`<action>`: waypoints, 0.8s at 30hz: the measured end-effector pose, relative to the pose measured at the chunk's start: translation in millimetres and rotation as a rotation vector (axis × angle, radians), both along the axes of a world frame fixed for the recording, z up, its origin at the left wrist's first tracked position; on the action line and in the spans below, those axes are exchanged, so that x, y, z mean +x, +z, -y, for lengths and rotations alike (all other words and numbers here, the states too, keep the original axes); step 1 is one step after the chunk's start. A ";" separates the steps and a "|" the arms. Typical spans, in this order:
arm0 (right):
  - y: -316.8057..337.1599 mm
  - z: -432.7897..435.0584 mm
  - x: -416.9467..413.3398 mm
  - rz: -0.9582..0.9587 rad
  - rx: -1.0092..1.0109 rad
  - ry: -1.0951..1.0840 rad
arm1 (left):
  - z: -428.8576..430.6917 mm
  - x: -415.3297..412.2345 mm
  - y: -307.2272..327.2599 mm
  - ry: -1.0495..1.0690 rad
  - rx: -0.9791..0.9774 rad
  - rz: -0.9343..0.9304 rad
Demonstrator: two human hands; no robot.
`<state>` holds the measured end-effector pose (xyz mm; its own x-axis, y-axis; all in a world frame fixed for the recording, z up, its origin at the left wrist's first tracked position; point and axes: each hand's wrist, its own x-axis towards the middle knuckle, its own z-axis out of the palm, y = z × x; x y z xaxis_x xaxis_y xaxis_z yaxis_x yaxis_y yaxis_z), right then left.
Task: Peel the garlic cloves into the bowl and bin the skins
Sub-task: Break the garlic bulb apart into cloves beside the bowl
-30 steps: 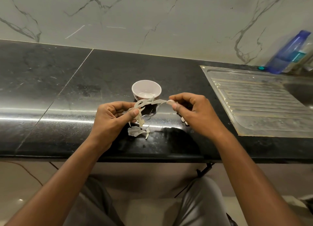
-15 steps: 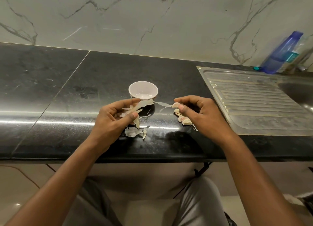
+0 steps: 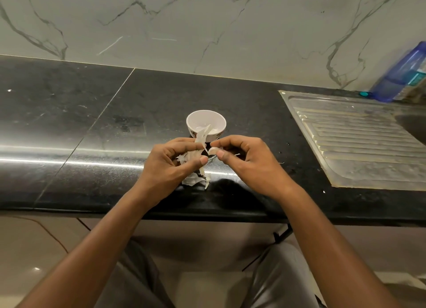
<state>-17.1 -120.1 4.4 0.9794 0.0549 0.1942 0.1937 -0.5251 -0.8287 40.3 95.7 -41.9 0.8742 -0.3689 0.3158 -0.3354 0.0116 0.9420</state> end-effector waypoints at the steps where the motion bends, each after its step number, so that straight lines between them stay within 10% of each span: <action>1: 0.2 -1.0 0.2 0.001 0.005 0.004 | -0.1 0.1 0.1 0.007 0.000 -0.003; 24: -1.3 59.8 -3.6 0.015 -0.014 -0.365 | -0.8 1.5 -1.9 0.068 -0.026 -0.022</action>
<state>-20.6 -179.9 3.1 0.9320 -0.2954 0.2102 0.0033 -0.5729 -0.8196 41.8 96.5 -43.8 0.9038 -0.3006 0.3046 -0.3152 0.0139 0.9489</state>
